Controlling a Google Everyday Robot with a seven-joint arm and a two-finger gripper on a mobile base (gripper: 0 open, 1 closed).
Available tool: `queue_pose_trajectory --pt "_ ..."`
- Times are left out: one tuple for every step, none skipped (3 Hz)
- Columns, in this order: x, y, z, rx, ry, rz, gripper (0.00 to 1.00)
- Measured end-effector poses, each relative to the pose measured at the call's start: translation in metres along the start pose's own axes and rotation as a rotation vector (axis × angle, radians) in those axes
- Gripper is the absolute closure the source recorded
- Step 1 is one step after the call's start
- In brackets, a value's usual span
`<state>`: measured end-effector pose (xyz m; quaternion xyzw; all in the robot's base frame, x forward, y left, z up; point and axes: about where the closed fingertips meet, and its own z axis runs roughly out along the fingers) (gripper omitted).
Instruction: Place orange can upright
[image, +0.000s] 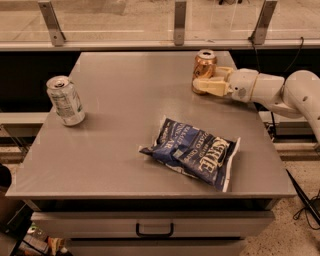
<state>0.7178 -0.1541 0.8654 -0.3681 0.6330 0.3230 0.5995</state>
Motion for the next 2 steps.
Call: queue_pose_trajectory --pt "-0.0002 0.0015 0.0029 -0.005 0.000 0.000 0.00" --pt "-0.0002 0.0016 0.0030 -0.005 0.000 0.000 0.00"
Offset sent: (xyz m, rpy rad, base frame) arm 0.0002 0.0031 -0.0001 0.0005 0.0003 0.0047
